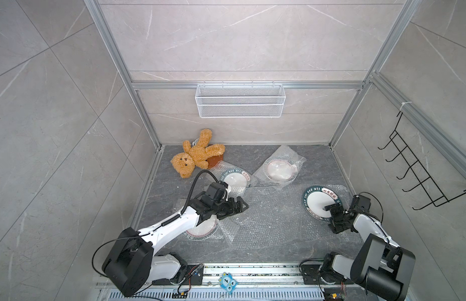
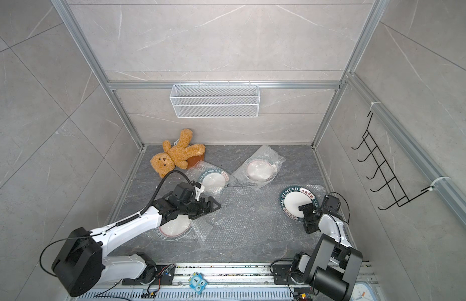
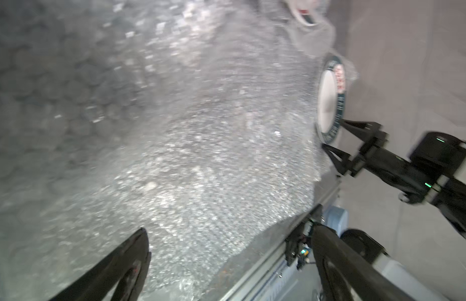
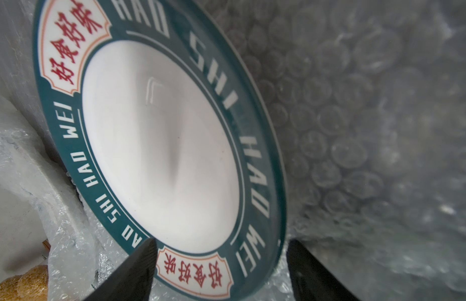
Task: Unpack dinner plates from bubble wrap
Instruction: Pick up the plate from the bubble wrap.
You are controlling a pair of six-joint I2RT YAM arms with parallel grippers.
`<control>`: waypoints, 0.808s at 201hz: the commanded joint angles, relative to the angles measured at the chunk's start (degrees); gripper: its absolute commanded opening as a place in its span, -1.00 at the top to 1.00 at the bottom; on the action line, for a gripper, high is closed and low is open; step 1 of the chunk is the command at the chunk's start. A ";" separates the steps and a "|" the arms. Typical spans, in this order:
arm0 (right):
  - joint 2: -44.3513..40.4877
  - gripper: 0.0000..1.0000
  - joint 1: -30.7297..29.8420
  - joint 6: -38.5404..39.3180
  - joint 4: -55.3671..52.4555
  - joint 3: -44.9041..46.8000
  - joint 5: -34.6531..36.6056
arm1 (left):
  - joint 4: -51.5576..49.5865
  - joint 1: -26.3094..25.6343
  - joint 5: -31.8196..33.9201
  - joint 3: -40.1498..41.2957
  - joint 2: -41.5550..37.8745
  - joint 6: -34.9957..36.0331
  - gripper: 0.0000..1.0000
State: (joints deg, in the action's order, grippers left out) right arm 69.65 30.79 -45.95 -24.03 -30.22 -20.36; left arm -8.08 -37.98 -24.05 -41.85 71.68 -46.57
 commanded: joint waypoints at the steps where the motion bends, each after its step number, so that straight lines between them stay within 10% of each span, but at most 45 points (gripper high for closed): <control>1: -0.20 -0.54 0.24 -0.98 0.69 -0.97 0.61 | 6.76 -1.26 -6.13 -0.69 -2.29 2.70 -0.99; 162: -0.98 -0.33 0.23 -1.18 1.06 2.16 -5.92 | 8.90 -2.72 -3.52 0.28 -0.15 2.48 -0.98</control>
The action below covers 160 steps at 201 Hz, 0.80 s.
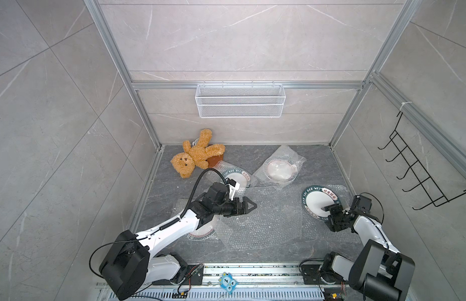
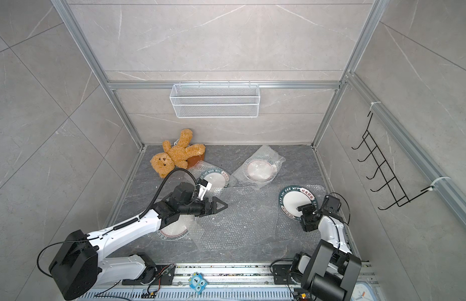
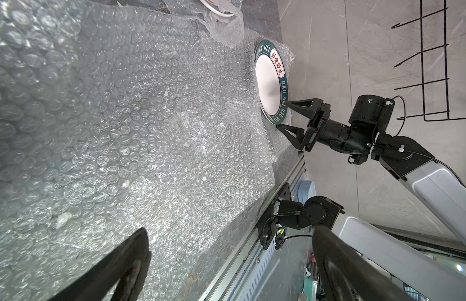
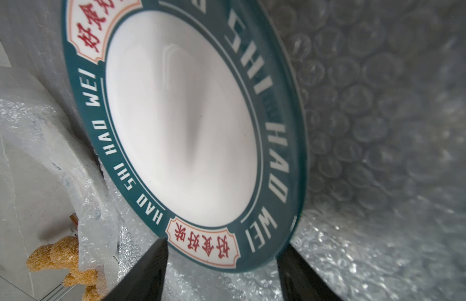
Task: Unpack dinner plates from bubble wrap
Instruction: Pick up the plate from the bubble wrap.
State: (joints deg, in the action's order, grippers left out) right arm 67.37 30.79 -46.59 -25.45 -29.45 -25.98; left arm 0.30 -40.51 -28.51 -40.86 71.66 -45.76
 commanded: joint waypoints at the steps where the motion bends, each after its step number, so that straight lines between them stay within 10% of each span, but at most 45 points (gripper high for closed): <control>1: 1.32 -0.32 0.24 -0.53 2.58 1.41 -0.21 | 0.47 -0.18 1.01 -0.71 -0.17 1.70 -0.98; 105: 4.87 0.73 0.24 -2.98 9.53 2.59 0.10 | -1.31 -0.16 3.83 -1.37 -0.03 0.99 -0.97; 160: -3.26 0.94 0.15 -0.69 -0.40 -1.79 0.59 | -4.73 -0.08 7.04 -2.95 0.75 0.39 -0.98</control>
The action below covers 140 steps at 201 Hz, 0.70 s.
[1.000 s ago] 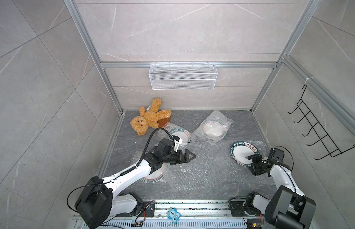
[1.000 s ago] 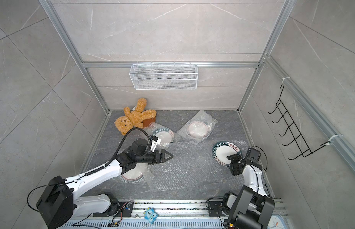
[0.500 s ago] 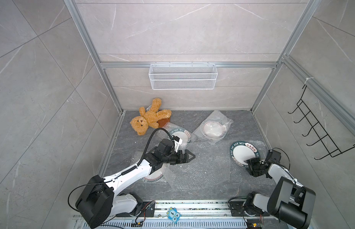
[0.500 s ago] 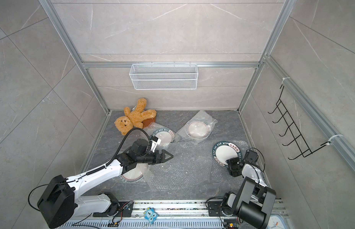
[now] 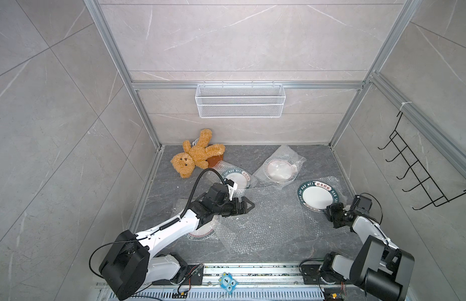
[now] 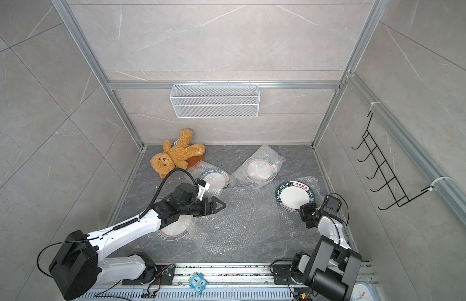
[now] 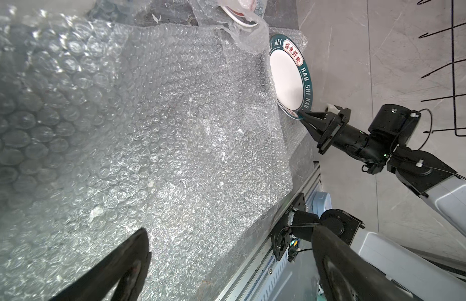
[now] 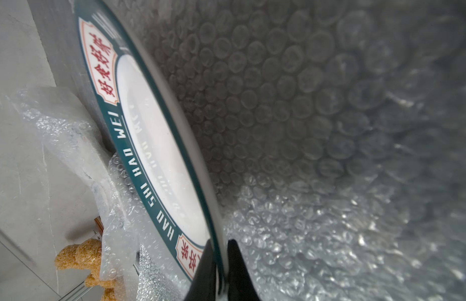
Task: Unpack dinner plates from bubble wrap
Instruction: Pick up the plate from the bubble wrap.
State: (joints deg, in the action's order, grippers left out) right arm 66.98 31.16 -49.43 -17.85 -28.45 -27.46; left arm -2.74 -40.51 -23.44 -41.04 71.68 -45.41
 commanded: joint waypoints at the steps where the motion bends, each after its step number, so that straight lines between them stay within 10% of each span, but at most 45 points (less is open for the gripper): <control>1: -3.06 0.94 -0.18 2.24 -8.26 -2.95 2.02 | -1.71 -0.04 2.03 -2.80 0.78 0.05 -0.98; 91: -17.27 1.00 -1.71 2.71 -14.94 -11.13 -9.74 | 6.27 0.43 -6.36 -8.00 6.76 -6.47 -1.00; 140: -22.60 1.00 -16.40 -6.33 -11.25 -6.25 -9.33 | 11.78 -3.18 -8.10 -16.71 17.15 -9.78 -0.94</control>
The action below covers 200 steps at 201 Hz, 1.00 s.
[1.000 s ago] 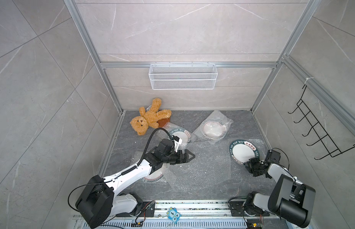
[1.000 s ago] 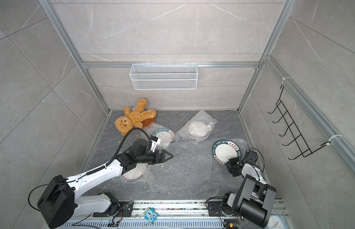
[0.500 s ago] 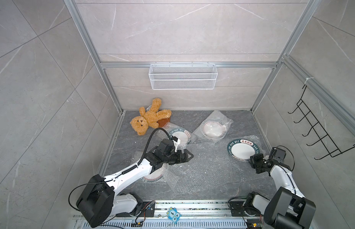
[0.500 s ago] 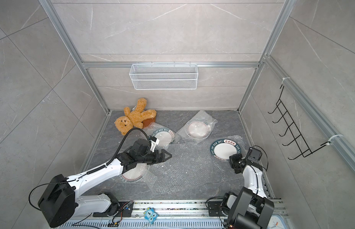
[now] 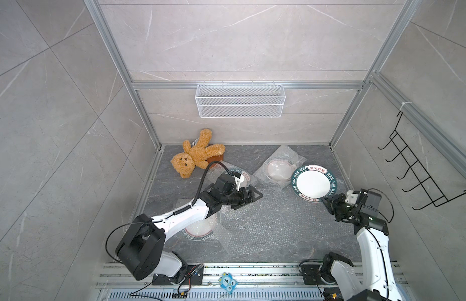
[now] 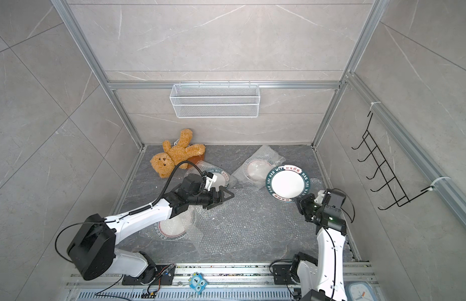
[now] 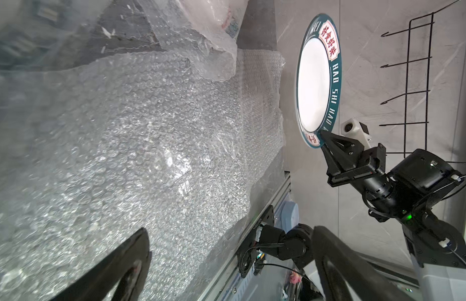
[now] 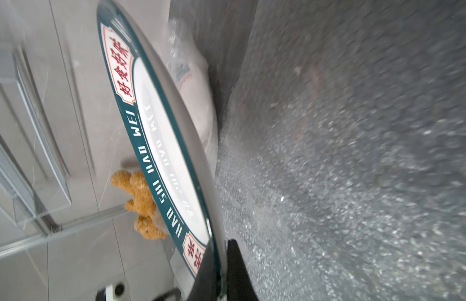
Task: Unpack dinner plates from bubble wrap
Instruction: Pick up the plate from the bubble wrap.
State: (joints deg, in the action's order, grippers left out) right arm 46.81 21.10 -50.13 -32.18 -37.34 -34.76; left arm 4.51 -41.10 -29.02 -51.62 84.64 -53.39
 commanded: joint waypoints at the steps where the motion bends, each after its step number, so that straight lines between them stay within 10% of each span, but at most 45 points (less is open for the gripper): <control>1: -2.47 1.00 -6.78 -5.92 3.31 2.77 -1.87 | 4.44 -2.81 -2.45 -6.44 4.42 -1.81 -0.94; 137: -3.05 1.00 -18.65 -12.48 8.79 6.77 2.60 | 1.53 -5.99 7.42 -17.36 19.64 -15.86 0.55; 200: -2.78 1.00 -19.87 -12.81 9.49 6.78 2.65 | 4.27 -6.00 9.60 -15.50 19.04 -19.40 0.88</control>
State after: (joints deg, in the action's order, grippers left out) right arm 44.21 1.98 -62.70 -26.68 -30.30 -31.00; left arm 6.17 -47.22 -20.99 -67.57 104.44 -70.32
